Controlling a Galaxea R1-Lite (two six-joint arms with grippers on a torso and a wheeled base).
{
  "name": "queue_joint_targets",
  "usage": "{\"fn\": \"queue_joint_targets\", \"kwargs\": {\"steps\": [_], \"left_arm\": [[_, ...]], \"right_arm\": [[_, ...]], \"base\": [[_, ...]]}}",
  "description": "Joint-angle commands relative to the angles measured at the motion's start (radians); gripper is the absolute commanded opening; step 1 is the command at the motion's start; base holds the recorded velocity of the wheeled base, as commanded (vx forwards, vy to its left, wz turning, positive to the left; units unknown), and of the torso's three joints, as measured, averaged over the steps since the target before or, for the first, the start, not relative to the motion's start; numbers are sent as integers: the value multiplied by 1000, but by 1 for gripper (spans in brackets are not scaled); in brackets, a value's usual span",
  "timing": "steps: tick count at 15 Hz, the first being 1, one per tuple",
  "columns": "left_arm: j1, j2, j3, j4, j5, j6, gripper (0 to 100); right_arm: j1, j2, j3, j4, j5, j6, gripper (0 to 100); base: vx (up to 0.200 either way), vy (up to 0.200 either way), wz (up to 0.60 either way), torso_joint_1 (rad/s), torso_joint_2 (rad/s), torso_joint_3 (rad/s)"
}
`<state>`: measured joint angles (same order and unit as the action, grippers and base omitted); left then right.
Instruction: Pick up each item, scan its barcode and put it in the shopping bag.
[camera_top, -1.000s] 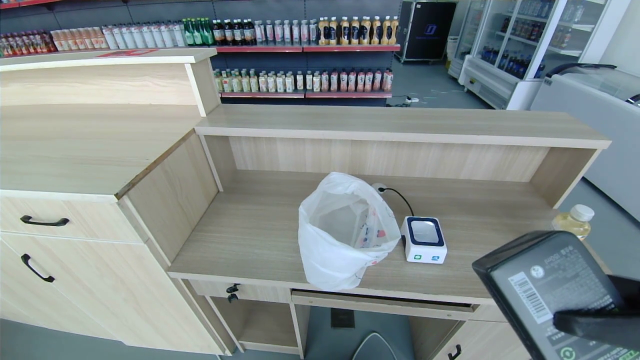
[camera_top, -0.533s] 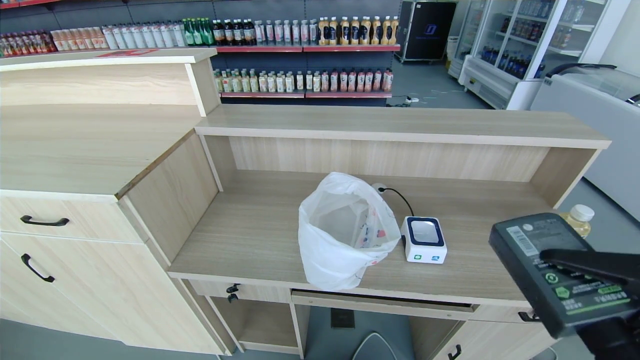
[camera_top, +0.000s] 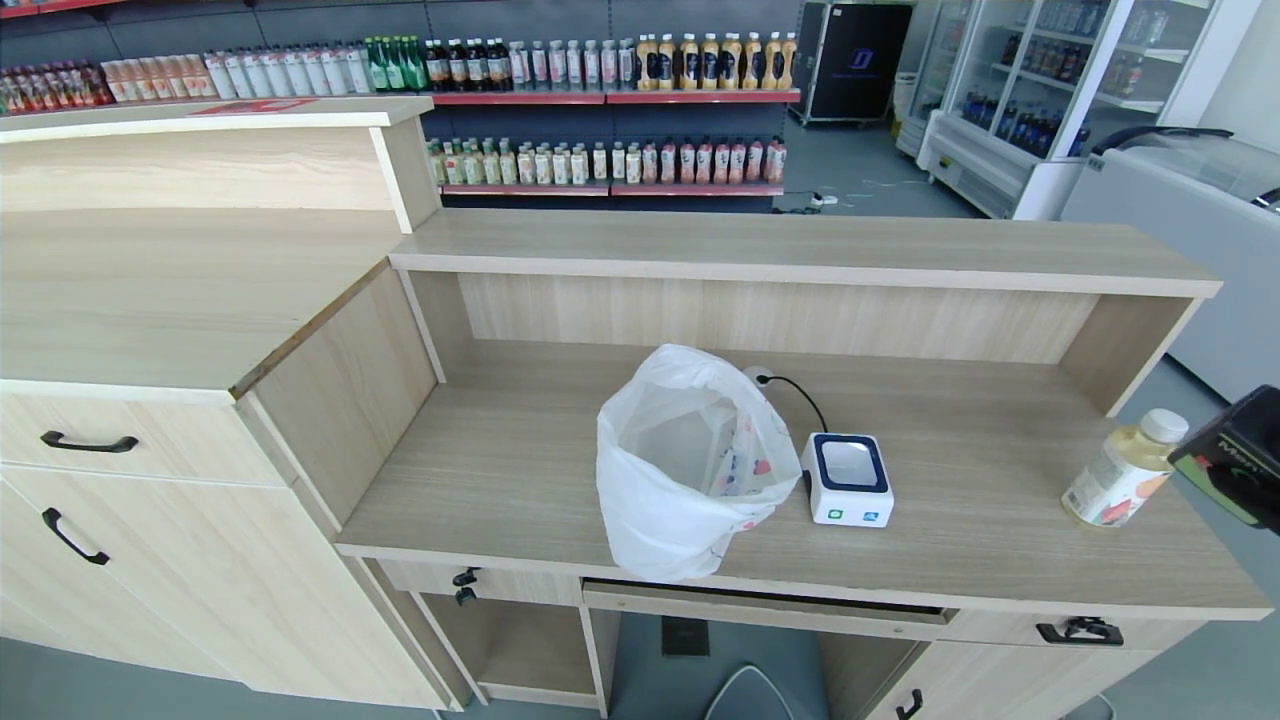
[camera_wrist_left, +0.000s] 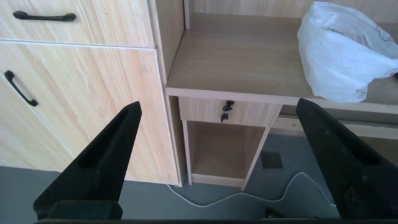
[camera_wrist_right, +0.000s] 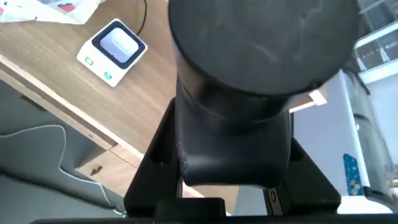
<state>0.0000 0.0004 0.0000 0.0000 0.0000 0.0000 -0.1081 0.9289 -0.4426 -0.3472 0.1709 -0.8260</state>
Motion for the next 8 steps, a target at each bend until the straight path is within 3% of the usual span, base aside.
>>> {"fn": "queue_joint_targets", "kwargs": {"steps": [1,4,5,6,8], "left_arm": [[0,0,0,0,0,0,100],[0,0,0,0,0,0,100],[0,0,0,0,0,0,100],[0,0,0,0,0,0,100],[0,0,0,0,0,0,100]], "right_arm": [[-18,7,-1,-26,-56,47,0],[10,122,-70,1,-298,320,0],[10,172,-110,25,-314,389,0],[10,237,-177,60,-291,551,0],[-13,324,-203,65,-88,783,0]], "base": [[0,0,600,7,7,2],[0,0,600,4,-1,-2],[0,0,600,2,2,2],[0,0,600,-2,2,7],[0,0,0,0,0,0]]}}
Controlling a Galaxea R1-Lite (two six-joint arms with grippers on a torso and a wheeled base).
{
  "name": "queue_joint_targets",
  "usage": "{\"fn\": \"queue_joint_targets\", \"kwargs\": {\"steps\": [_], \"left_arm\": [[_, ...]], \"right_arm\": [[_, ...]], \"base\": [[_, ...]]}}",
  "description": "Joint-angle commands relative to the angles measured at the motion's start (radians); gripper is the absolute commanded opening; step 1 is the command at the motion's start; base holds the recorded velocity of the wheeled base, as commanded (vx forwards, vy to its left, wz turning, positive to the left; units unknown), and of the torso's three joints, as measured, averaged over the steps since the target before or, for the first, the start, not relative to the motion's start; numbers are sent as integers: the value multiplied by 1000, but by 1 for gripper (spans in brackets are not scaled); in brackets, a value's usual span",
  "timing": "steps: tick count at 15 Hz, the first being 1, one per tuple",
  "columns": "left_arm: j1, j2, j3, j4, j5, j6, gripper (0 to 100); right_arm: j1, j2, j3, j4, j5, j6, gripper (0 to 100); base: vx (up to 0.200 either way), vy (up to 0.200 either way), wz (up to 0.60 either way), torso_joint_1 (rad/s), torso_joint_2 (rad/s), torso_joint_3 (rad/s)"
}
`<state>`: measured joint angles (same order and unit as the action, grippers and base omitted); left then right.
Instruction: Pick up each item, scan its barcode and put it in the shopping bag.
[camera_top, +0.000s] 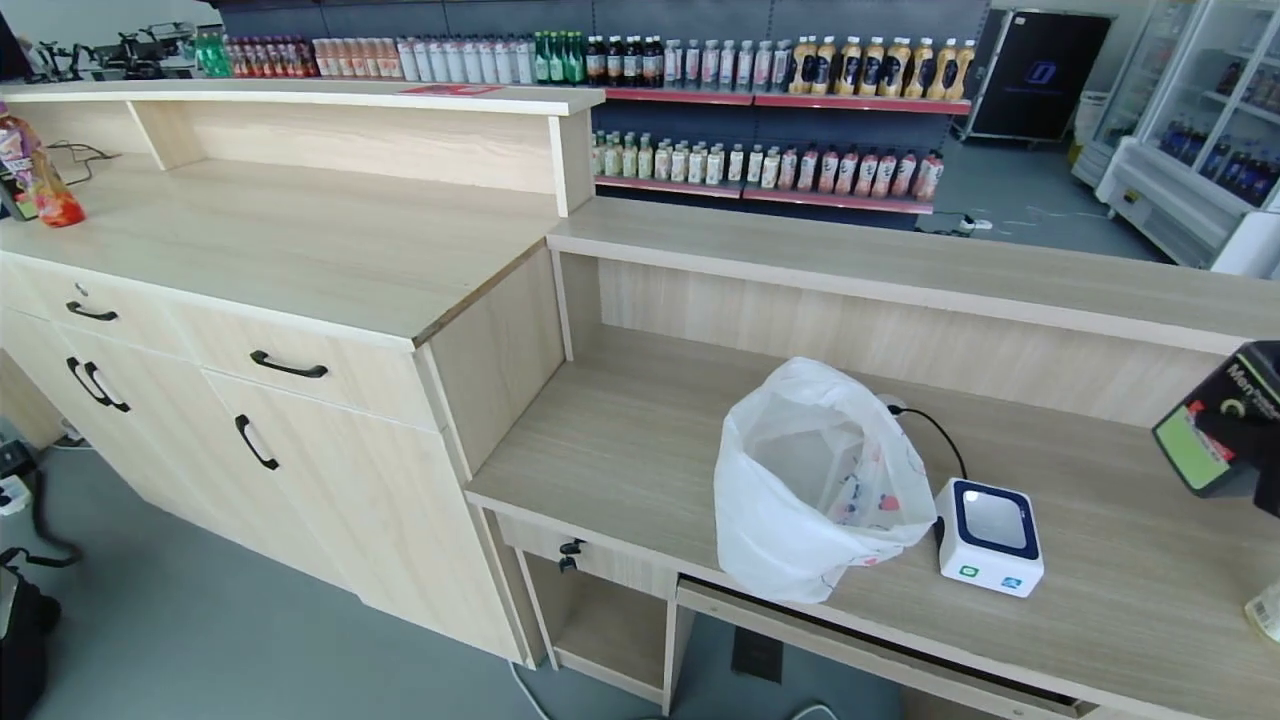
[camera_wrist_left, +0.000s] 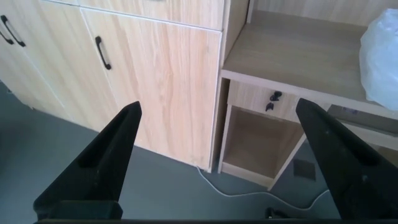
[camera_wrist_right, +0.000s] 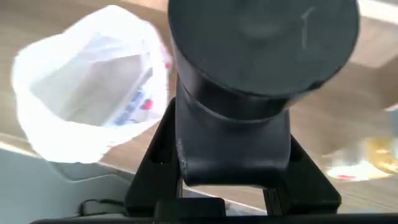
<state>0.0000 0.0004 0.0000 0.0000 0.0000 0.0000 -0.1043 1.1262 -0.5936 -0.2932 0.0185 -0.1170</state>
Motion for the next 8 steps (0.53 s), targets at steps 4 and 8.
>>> {"fn": "queue_joint_targets", "kwargs": {"steps": [4,8], "left_arm": [[0,0,0,0,0,0,100],[0,0,0,0,0,0,100]], "right_arm": [[-209,337,-40,-100,336,307,0],[-324,486,-75,-135,563,232,0]], "base": [[0,0,0,0,0,0],[0,0,0,0,0,0]]}}
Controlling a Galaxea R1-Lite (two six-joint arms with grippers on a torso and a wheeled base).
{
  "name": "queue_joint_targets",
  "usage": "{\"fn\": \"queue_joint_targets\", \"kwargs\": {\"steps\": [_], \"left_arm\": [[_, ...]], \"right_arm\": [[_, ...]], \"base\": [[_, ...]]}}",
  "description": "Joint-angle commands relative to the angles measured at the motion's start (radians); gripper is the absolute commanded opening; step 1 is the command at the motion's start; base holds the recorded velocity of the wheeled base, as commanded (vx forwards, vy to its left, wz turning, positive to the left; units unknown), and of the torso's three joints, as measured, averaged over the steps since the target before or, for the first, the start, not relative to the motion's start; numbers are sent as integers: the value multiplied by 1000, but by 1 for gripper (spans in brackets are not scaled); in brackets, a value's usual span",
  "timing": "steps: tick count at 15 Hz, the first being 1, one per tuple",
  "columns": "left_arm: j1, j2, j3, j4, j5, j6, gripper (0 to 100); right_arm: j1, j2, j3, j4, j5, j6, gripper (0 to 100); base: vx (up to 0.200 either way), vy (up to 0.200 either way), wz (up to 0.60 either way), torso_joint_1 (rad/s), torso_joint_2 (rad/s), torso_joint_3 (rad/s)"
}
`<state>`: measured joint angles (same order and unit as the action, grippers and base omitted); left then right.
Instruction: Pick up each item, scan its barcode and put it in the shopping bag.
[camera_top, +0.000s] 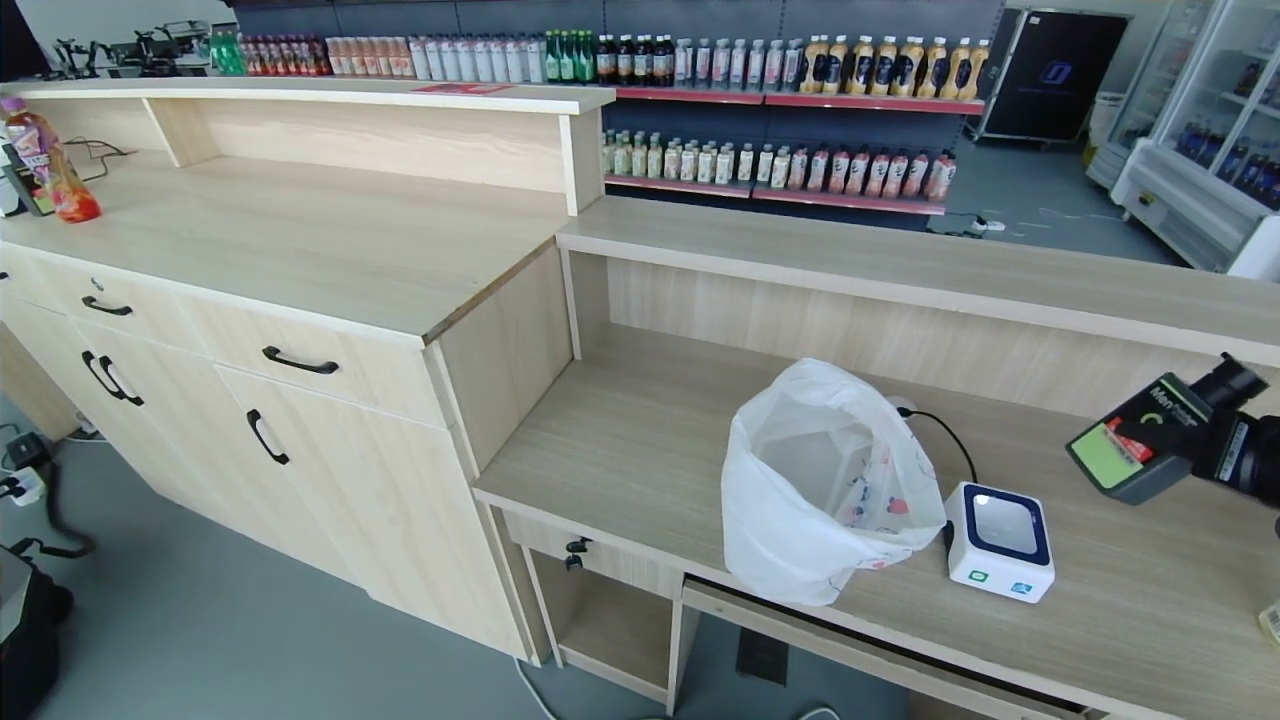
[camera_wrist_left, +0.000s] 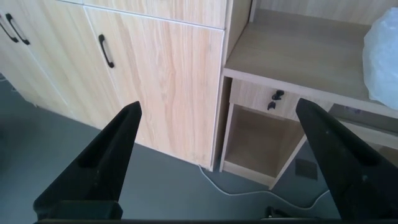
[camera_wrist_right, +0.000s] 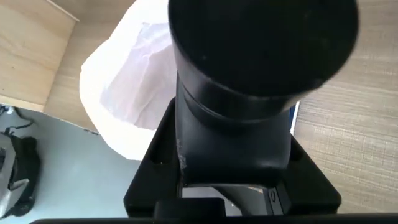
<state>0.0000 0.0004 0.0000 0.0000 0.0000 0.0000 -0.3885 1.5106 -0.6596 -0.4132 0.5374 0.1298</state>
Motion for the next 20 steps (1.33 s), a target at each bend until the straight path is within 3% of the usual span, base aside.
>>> {"fn": "queue_joint_targets", "kwargs": {"steps": [1,4,7,9,20], "left_arm": [[0,0,0,0,0,0,100],[0,0,0,0,0,0,100],[0,0,0,0,0,0,100],[0,0,0,0,0,0,100],[0,0,0,0,0,0,100]], "right_arm": [[-52,125,-8,-36,70,-42,0],[-82,230,-6,-147,239,-190,0],[-75,313,9,-266,282,-242,0],[-75,353,12,-263,296,-306,0],[-95,441,-14,-272,320,-242,0]], "base": [[0,0,0,0,0,0],[0,0,0,0,0,0],[0,0,0,0,0,0],[0,0,0,0,0,0],[0,0,0,0,0,0]]}}
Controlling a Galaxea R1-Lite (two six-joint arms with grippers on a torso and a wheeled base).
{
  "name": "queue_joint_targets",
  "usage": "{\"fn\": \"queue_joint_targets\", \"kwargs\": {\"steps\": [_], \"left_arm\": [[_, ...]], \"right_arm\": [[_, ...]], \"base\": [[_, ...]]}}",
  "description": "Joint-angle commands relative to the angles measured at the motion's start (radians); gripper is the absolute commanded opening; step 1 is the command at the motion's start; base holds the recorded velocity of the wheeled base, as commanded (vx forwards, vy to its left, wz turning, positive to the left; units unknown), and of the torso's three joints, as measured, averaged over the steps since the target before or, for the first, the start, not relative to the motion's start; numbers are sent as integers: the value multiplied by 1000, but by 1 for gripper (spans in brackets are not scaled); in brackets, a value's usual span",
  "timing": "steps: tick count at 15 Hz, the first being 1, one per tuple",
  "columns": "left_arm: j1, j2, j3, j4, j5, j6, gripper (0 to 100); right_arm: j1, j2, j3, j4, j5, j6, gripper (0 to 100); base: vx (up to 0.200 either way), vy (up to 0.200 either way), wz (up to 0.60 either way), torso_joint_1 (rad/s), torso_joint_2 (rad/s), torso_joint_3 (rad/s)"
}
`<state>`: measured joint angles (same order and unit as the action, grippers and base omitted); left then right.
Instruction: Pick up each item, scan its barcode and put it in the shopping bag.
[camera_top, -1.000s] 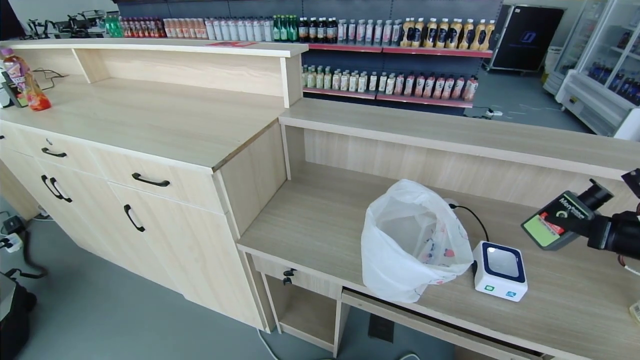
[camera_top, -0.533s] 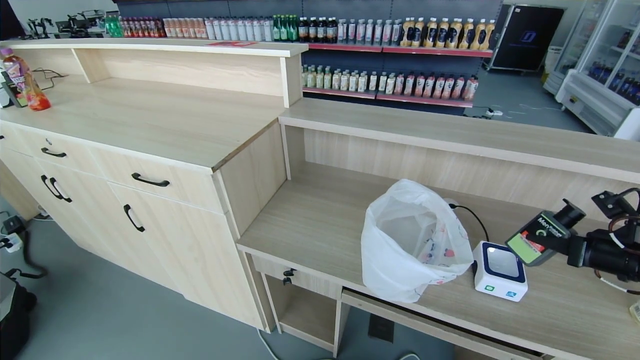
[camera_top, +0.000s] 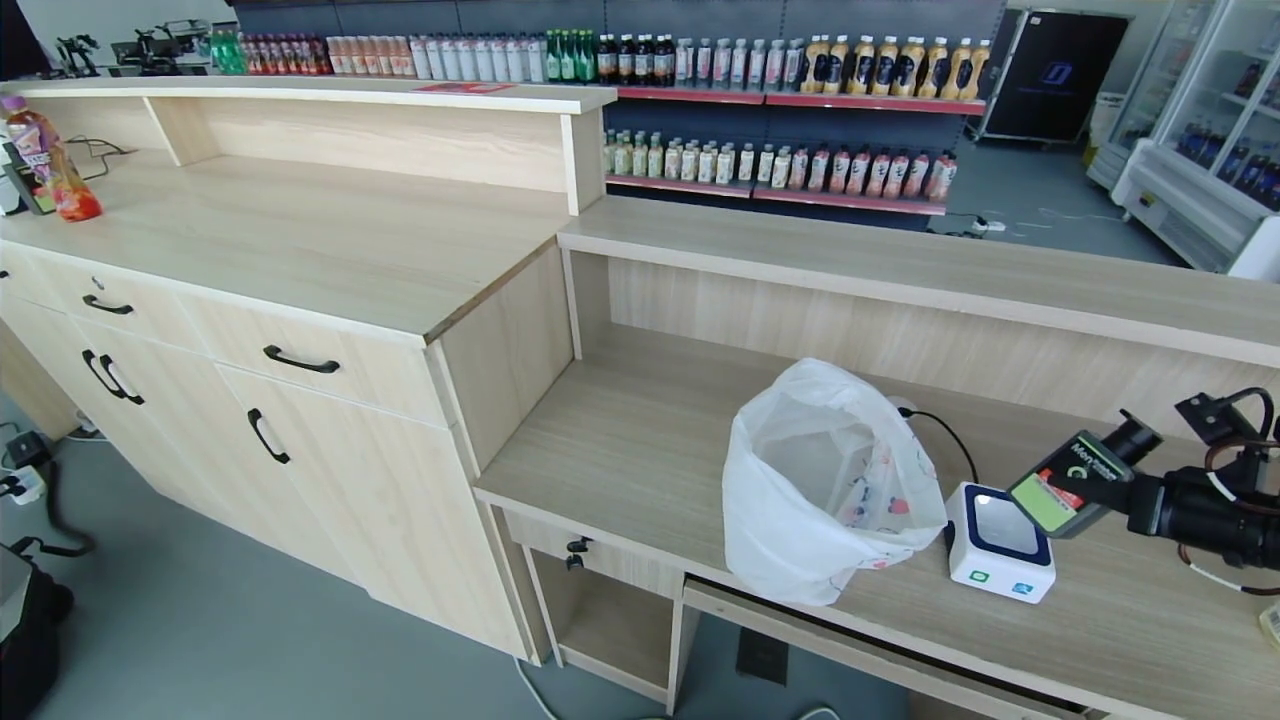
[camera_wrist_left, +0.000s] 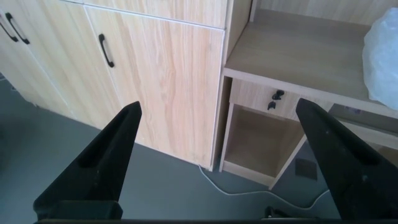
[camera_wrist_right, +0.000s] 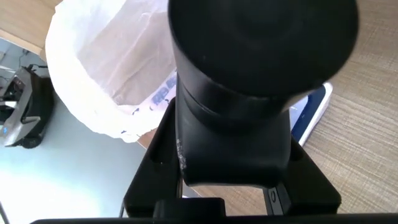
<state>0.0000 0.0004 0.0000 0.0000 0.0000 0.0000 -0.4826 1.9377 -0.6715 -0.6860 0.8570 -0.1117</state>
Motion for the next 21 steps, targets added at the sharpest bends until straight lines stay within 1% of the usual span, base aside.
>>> {"fn": "queue_joint_targets", "kwargs": {"steps": [1,4,6,9,21], "left_arm": [[0,0,0,0,0,0,100],[0,0,0,0,0,0,100],[0,0,0,0,0,0,100],[0,0,0,0,0,0,100],[0,0,0,0,0,0,100]], "right_arm": [[-8,30,0,-15,0,1,0],[-25,46,-11,-21,33,23,0],[-34,63,-46,-18,36,26,0],[-34,90,-108,-20,53,86,0],[-28,119,-96,-23,53,75,0]], "base": [[0,0,0,0,0,0],[0,0,0,0,0,0],[0,0,0,0,0,0],[0,0,0,0,0,0],[0,0,0,0,0,0]]}}
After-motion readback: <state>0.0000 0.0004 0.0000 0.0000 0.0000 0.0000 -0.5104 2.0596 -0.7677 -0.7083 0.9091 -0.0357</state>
